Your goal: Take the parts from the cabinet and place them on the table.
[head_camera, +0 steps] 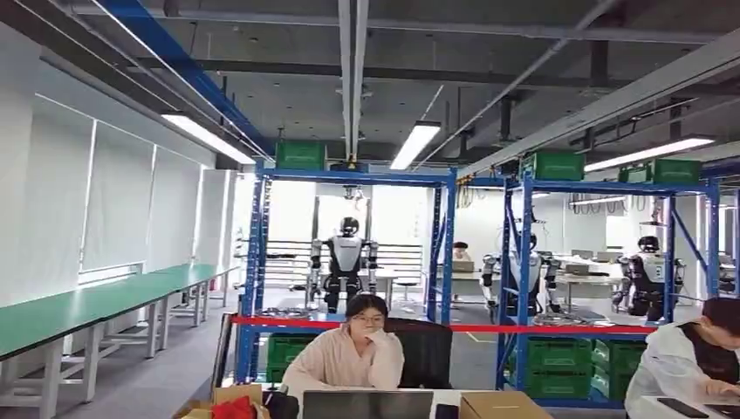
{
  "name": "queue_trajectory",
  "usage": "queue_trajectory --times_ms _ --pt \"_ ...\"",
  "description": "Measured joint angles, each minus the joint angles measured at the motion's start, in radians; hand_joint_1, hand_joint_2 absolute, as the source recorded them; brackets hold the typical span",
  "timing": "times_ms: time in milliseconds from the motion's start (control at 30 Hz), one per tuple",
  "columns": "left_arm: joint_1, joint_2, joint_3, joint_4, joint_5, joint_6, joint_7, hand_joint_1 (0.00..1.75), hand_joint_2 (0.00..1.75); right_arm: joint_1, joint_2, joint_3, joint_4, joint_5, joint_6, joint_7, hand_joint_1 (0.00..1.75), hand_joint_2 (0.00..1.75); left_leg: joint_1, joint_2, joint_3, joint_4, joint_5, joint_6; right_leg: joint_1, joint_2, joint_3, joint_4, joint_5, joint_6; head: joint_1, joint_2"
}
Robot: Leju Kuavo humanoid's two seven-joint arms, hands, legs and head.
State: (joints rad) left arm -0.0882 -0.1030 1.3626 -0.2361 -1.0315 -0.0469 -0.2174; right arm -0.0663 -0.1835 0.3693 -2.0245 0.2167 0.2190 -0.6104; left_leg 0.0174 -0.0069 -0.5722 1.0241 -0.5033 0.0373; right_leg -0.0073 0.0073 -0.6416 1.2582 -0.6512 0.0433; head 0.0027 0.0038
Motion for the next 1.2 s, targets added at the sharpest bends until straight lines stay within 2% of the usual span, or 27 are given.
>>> queue_trajectory --times_ms 33,67,133,200,233,267,300,333,367,433,467,567,600,633,700,733,767,800,867,933,967,1000,1067,1100,1133,1167,1200 --pt "0.001 0.000 0.000 0.000 0.000 0.000 0.000 0.00 1.75 0.002 0.000 0.000 0.000 0.000 0.000 0.000 1.75 1.75 0.000 0.000 0.007 0.000 -0.007 -0.001 0.000 -0.001 -0.041 0.052 -0.011 0.001 0.000 0.000" --pt "0.003 0.000 0.000 0.000 -0.001 0.000 0.000 0.00 1.75 0.002 0.000 0.000 0.001 0.000 0.000 0.000 1.75 1.75 0.000 0.000 0.016 0.000 -0.014 -0.001 0.000 -0.001 -0.059 0.056 0.006 0.000 0.000 0.000" --pt "0.004 0.000 0.000 0.000 -0.001 0.000 0.000 0.00 1.75 0.002 0.000 0.000 0.001 0.000 0.000 0.000 1.75 1.75 0.000 -0.001 0.035 0.000 -0.027 -0.003 0.000 -0.002 -0.042 -0.026 0.082 0.000 0.000 0.000" --pt "0.003 0.000 0.000 0.000 -0.001 0.000 0.000 0.00 1.75 0.002 0.000 -0.001 0.001 0.000 0.000 0.000 1.75 1.75 0.000 -0.001 0.055 -0.001 -0.041 -0.008 0.002 -0.003 0.001 -0.156 0.171 -0.011 0.000 0.000" --pt "0.004 0.000 0.000 0.000 -0.001 0.000 0.000 0.00 1.75 0.002 -0.001 -0.001 0.001 0.000 0.000 -0.002 1.75 1.75 0.001 -0.001 0.062 -0.003 -0.049 -0.013 0.006 -0.007 0.019 -0.216 0.203 -0.020 0.000 0.000" --pt "0.002 0.000 0.000 0.000 -0.001 0.000 0.000 0.00 1.75 0.003 -0.002 -0.002 0.002 0.000 0.000 -0.002 1.75 1.75 0.000 -0.001 0.066 -0.004 -0.051 -0.017 0.014 -0.010 0.014 -0.214 0.168 -0.027 0.000 0.000" --pt "0.000 0.000 0.000 0.000 -0.001 0.000 0.000 0.00 1.75 0.002 -0.002 -0.002 0.000 0.000 0.000 -0.003 1.75 1.75 0.001 -0.001 0.062 -0.007 -0.056 -0.026 0.016 -0.007 0.017 -0.227 0.167 -0.034 0.000 0.001" --pt "0.003 -0.001 0.000 0.000 -0.002 0.001 0.002 0.00 1.75 0.005 -0.002 -0.003 0.000 0.000 0.000 -0.004 1.75 1.75 0.000 0.000 0.075 -0.007 -0.056 -0.032 0.017 -0.005 0.017 -0.231 0.178 -0.040 0.000 0.000" --pt "0.004 -0.003 0.000 0.000 -0.003 0.001 0.002 0.00 1.75 0.006 -0.002 -0.003 0.000 0.000 0.000 -0.004 1.75 1.75 -0.001 0.001 0.080 -0.006 -0.049 -0.038 0.017 -0.004 0.026 -0.236 0.174 -0.047 0.000 0.000" --pt "0.000 -0.003 0.000 0.000 -0.005 0.003 0.005 0.00 1.75 0.005 -0.002 -0.004 -0.002 -0.004 0.000 -0.006 1.75 1.75 -0.001 0.002 0.081 0.016 -0.063 -0.042 0.007 -0.003 0.058 -0.256 0.175 -0.055 0.000 0.000" --pt "-0.003 -0.003 0.000 0.000 -0.005 0.004 0.009 0.00 1.75 0.002 -0.002 -0.004 -0.002 -0.005 0.001 -0.006 1.75 1.75 0.000 0.001 0.055 0.062 -0.081 -0.044 0.007 -0.004 0.064 -0.258 0.171 -0.061 0.000 0.000" --pt "-0.002 -0.003 0.000 0.000 -0.020 0.018 0.055 0.00 1.75 0.005 -0.002 -0.003 -0.002 -0.011 0.006 -0.007 1.75 1.75 0.000 0.001 -0.078 0.264 -0.166 -0.052 0.008 -0.002 0.074 -0.257 0.157 -0.067 0.000 0.000" --pt "0.002 -0.003 0.000 0.000 -0.028 0.025 0.075 0.00 1.75 0.005 -0.002 -0.004 -0.001 -0.014 0.010 -0.007 1.75 1.75 0.001 0.002 -0.106 0.288 -0.159 -0.055 0.008 0.000 0.081 -0.256 0.152 -0.067 0.000 0.000" --pt "0.006 -0.003 -0.001 0.000 -0.032 0.027 0.089 0.00 1.75 0.005 -0.002 -0.004 -0.001 -0.018 0.012 -0.007 1.75 1.75 0.001 0.002 -0.110 0.264 -0.125 -0.055 0.008 0.004 0.090 -0.256 0.144 -0.066 0.000 0.000" --pt "0.008 -0.002 -0.005 0.000 -0.050 0.037 0.128 0.00 1.75 0.003 -0.002 -0.006 -0.001 -0.024 0.012 -0.006 1.75 1.75 0.001 0.002 -0.066 0.111 -0.001 -0.053 0.007 0.005 0.117 -0.255 0.126 -0.060 0.000 0.000" --pt "0.010 0.000 -0.008 0.000 -0.062 0.045 0.157 0.00 1.75 0.001 -0.002 -0.007 -0.001 -0.027 0.012 -0.006 1.75 1.75 0.000 0.002 -0.046 0.039 0.050 -0.049 0.007 0.004 0.127 -0.255 0.116 -0.056 0.000 0.000" --pt "0.009 0.000 -0.013 0.000 -0.071 0.048 0.187 0.00 1.75 -0.003 -0.003 -0.009 0.001 -0.029 0.013 -0.006 1.75 1.75 -0.004 0.002 -0.052 0.050 0.035 -0.044 0.008 0.004 0.132 -0.257 0.114 -0.052 0.000 0.000" --pt "0.009 0.000 -0.017 0.000 -0.075 0.053 0.209 0.00 1.75 -0.009 -0.003 -0.011 0.002 -0.029 0.014 -0.006 1.75 1.75 -0.008 0.003 -0.044 0.007 0.020 -0.040 0.009 0.007 0.117 -0.249 0.111 -0.046 -0.001 0.001" --pt "0.017 0.004 -0.024 0.000 -0.090 0.065 0.241 0.00 1.75 -0.015 -0.003 -0.017 0.003 -0.029 0.014 -0.003 1.75 1.75 -0.012 0.002 -0.050 0.020 0.021 -0.026 0.007 0.007 0.119 -0.251 0.102 -0.032 0.000 0.000" --pt "0.019 0.008 -0.031 0.000 -0.096 0.073 0.249 0.00 1.75 -0.019 -0.003 -0.025 0.003 -0.026 0.011 0.000 1.75 1.75 -0.002 0.002 -0.041 0.009 0.023 -0.019 0.006 0.004 0.123 -0.244 0.086 -0.020 0.000 0.001" --pt "0.018 0.013 -0.033 0.000 -0.098 0.076 0.249 0.00 1.75 -0.022 -0.003 -0.028 0.003 -0.024 0.010 0.000 1.75 1.75 -0.001 0.002 -0.036 0.007 0.020 -0.012 0.005 0.002 0.110 -0.209 0.064 -0.015 0.000 0.000" --pt "0.018 0.016 -0.033 0.000 -0.100 0.076 0.248 0.00 1.75 -0.024 -0.003 -0.031 0.003 -0.020 0.007 -0.001 1.75 1.75 0.000 0.002 -0.032 0.007 0.017 -0.009 0.003 0.001 0.078 -0.145 0.032 -0.011 0.000 0.000" --pt "0.017 0.019 -0.036 0.000 -0.101 0.075 0.244 0.00 1.75 -0.020 -0.004 -0.033 0.004 -0.006 -0.006 -0.002 1.75 1.75 0.000 0.002 -0.028 0.007 0.011 -0.006 -0.001 -0.001 -0.012 0.015 -0.029 -0.004 0.000 0.000" --pt "0.018 0.019 -0.037 0.000 -0.101 0.075 0.242 0.00 1.75 -0.018 -0.004 -0.034 0.005 0.007 -0.016 -0.004 1.75 1.75 0.000 0.002 -0.024 0.008 0.008 -0.007 -0.003 -0.002 -0.045 0.064 -0.030 -0.001 0.000 0.000" --pt "0.017 0.019 -0.037 0.000 -0.101 0.074 0.241 0.00 1.75 -0.017 -0.004 -0.036 0.005 0.023 -0.027 -0.005 1.75 1.75 0.000 0.002 -0.018 0.008 0.004 -0.008 -0.004 -0.002 -0.049 0.053 -0.004 -0.001 0.000 0.000" --pt "0.019 0.019 -0.039 0.000 -0.101 0.070 0.239 0.00 1.75 -0.019 -0.005 -0.042 0.005 0.046 -0.043 -0.005 1.75 1.75 0.001 0.001 -0.011 0.008 -0.001 -0.009 -0.004 -0.002 -0.030 -0.004 0.045 -0.001 0.000 0.000" --pt "0.020 0.019 -0.041 0.000 -0.101 0.068 0.239 0.00 1.75 -0.023 -0.005 -0.047 0.005 0.066 -0.055 -0.004 1.75 1.75 0.001 0.000 -0.002 0.008 -0.006 -0.013 -0.004 -0.003 0.003 -0.091 0.101 -0.003 0.000 0.000"
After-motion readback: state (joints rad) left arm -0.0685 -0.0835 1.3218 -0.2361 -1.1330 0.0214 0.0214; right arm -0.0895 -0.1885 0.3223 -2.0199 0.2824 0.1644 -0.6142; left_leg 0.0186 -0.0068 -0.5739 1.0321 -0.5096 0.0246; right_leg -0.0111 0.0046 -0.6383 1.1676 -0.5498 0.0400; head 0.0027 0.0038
